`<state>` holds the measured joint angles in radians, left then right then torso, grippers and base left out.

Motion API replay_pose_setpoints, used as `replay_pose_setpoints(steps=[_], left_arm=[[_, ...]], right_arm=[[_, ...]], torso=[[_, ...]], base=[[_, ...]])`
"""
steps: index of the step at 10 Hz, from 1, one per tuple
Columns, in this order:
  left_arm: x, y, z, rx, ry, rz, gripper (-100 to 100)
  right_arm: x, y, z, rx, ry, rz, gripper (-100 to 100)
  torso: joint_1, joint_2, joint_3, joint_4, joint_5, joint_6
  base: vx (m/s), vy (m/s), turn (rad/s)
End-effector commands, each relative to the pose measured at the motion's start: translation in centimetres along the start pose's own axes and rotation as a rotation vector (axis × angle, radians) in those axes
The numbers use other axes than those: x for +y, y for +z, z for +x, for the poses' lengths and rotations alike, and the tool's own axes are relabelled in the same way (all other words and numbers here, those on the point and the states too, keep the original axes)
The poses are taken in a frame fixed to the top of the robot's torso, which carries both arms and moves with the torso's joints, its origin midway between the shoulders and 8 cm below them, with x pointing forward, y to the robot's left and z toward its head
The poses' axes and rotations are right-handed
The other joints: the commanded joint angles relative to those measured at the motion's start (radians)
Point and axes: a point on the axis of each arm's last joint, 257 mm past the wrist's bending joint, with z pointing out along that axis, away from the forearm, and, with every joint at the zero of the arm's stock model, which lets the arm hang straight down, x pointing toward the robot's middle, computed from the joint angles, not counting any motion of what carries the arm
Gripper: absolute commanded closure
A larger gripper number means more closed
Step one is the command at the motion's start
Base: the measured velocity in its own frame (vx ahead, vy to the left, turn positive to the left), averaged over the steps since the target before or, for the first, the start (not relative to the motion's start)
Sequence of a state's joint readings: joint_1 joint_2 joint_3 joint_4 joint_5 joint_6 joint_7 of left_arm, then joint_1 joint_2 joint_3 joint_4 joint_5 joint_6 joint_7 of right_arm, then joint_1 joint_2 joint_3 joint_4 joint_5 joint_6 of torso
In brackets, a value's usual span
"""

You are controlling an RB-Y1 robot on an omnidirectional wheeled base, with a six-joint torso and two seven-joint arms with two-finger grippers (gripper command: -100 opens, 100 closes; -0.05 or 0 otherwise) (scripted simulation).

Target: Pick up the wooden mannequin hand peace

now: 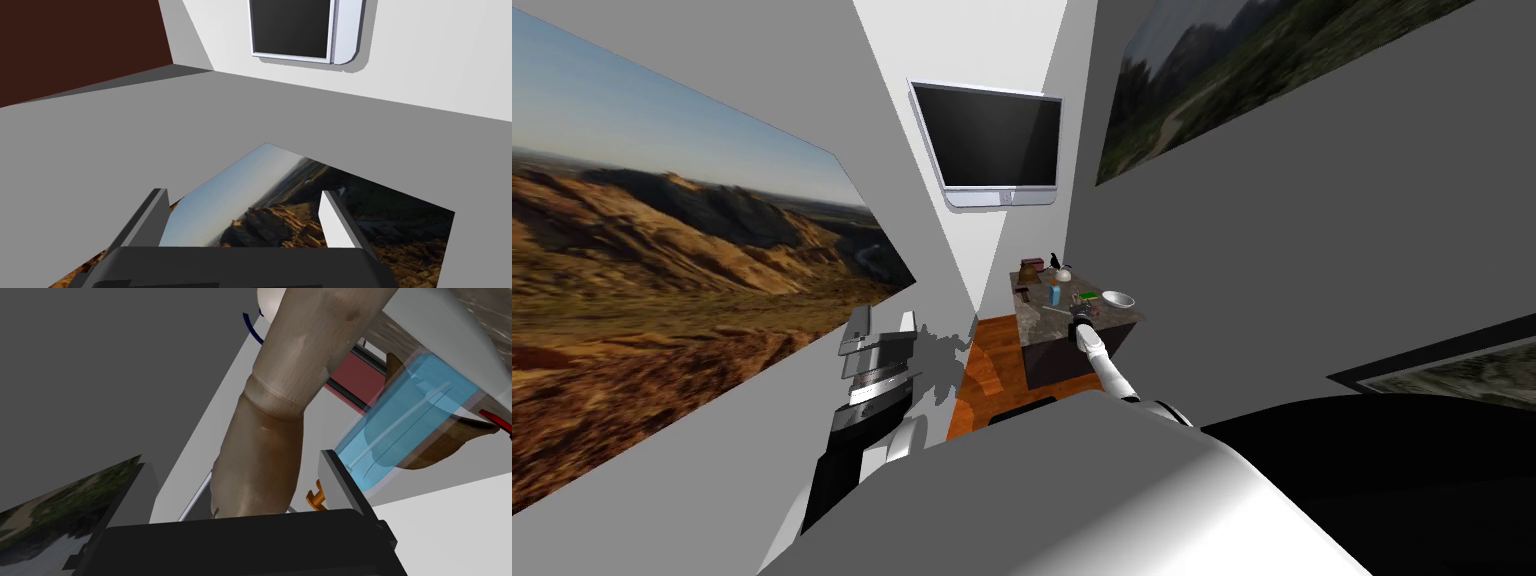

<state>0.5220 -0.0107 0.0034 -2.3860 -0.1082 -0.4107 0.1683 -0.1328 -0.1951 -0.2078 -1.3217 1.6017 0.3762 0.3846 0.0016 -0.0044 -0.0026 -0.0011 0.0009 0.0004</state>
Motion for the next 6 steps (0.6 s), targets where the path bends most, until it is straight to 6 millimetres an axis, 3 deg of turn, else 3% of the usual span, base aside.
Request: replay_pose_setpoints(steps=[1, 4, 6], left_arm=[[0.0, 0.0, 0.0, 0.000, 0.000, 0.000, 0], [0.0, 0.0, 0.0, 0.000, 0.000, 0.000, 0], [0.0, 0.0, 0.0, 0.000, 0.000, 0.000, 0]], right_arm=[[0.5, 0.0, -0.2, -0.006, -0.030, -0.021, -100], [1.9, -0.5, -0.3, 0.003, 0.025, -0.077, -100], [2.9, -0.5, -0.9, -0.023, -0.026, -0.114, -100]], torso=[[0.000, 0.000, 0.000, 0.000, 0.000, 0.000], [-0.001, 0.000, 0.000, 0.000, 0.000, 0.000], [0.001, -0.002, -0.001, 0.000, 0.000, 0.000]], base=[[0.034, 0.015, 0.023], [0.079, 0.029, -0.228], [0.067, 0.041, -0.053]])
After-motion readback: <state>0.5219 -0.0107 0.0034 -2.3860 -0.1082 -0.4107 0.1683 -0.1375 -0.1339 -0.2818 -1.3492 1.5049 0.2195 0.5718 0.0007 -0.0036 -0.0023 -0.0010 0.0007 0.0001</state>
